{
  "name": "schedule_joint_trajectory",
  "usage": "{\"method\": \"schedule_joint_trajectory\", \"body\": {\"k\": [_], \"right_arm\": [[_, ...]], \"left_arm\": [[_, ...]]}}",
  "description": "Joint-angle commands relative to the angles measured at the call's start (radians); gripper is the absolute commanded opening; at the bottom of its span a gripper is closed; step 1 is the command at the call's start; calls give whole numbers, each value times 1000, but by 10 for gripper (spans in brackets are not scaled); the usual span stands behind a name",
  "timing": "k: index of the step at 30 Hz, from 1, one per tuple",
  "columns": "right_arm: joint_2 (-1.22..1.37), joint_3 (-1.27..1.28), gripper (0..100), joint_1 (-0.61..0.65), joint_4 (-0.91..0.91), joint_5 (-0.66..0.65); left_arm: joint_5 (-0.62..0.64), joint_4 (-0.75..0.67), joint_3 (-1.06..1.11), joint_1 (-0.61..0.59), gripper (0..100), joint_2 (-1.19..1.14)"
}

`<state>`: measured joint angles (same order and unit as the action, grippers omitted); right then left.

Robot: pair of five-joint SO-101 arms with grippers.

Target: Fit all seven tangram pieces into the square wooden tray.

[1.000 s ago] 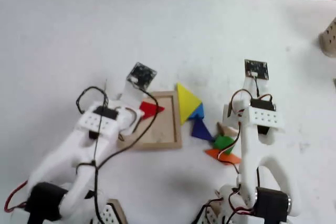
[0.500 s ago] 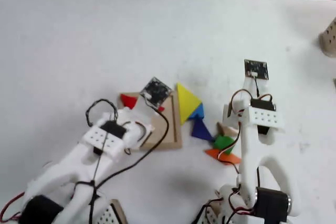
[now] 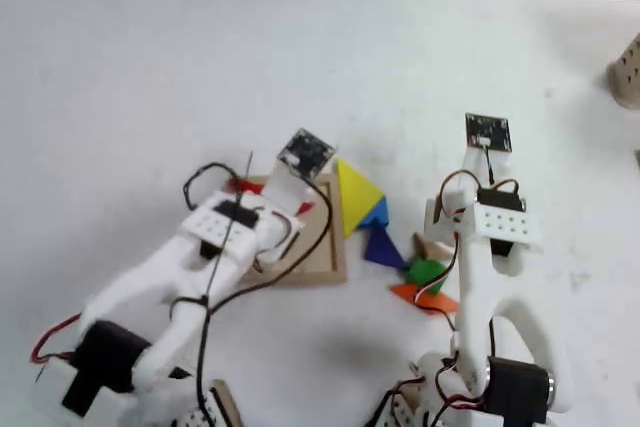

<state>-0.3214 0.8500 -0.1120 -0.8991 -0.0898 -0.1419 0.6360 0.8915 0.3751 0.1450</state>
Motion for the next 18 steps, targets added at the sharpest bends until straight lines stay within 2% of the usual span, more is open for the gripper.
{"method": "schedule_joint_trajectory", "body": {"k": [1,7,11,18], "right_arm": [[-2,-5,21,10,1,-15],[-2,-5,21,10,1,-15],[-2,-6,21,10,4,-15],[-2,-6,21,10,4,-17]], "left_arm": [[58,-15,-121,28,24,-65],[100,21,-292,38,24,-206],[103,23,-315,84,23,-209],[101,52,-226,91,23,-24]]}}
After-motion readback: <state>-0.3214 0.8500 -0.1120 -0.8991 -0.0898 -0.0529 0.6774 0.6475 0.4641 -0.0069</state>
